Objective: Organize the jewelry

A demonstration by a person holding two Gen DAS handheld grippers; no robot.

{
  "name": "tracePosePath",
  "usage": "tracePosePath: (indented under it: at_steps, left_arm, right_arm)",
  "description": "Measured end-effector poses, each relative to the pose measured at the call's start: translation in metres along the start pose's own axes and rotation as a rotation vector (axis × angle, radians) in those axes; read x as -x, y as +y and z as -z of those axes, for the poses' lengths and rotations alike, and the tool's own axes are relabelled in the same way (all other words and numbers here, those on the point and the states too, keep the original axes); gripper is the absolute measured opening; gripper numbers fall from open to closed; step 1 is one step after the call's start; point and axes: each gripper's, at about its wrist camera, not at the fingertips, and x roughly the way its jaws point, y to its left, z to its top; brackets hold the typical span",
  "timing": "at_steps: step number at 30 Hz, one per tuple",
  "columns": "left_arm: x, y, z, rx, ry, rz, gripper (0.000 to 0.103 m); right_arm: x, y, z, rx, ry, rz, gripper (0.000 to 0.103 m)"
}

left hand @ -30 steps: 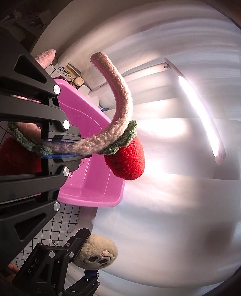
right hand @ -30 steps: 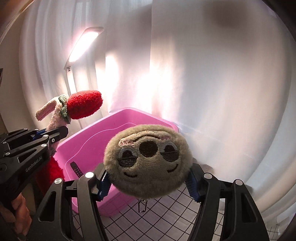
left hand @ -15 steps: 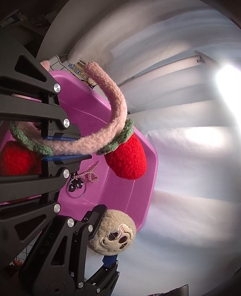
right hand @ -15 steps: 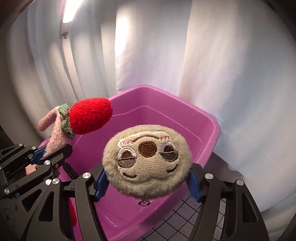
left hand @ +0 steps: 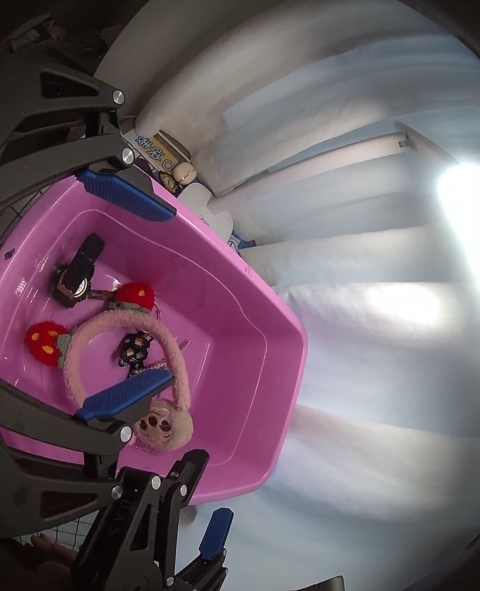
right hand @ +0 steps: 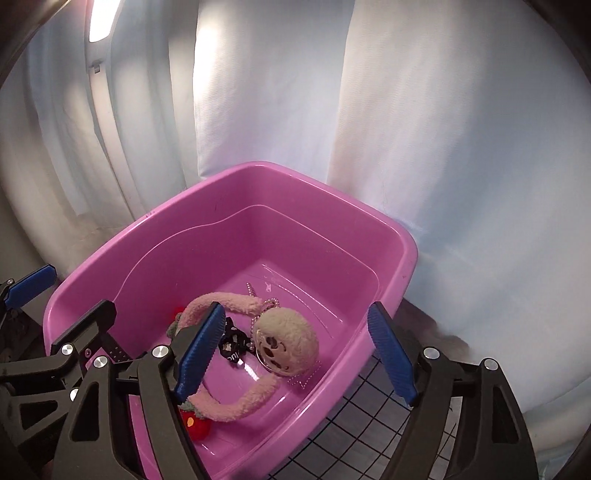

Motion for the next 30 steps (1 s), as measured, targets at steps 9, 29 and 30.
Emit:
tracePosePath:
  at_steps: [9,29,30]
  left_arm:
    - [0.010,0.003,0.003,0.022,0.003,-0.002,0.090]
    - [0.017,0.018,0.005,0.080,0.061,-0.058,0.097]
    - [0.017,0.018,0.004,0.086,0.064,-0.057,0.097]
  right_arm:
    - [0.008,0.001,0.004,0.011,-0.007,0.017,0.076]
    - [0.026,0.001,0.009,-0.008,-0.020,0.033,0.076]
    - [0.026,0.002,0.010,-0.010,-0.019,0.033,0.076]
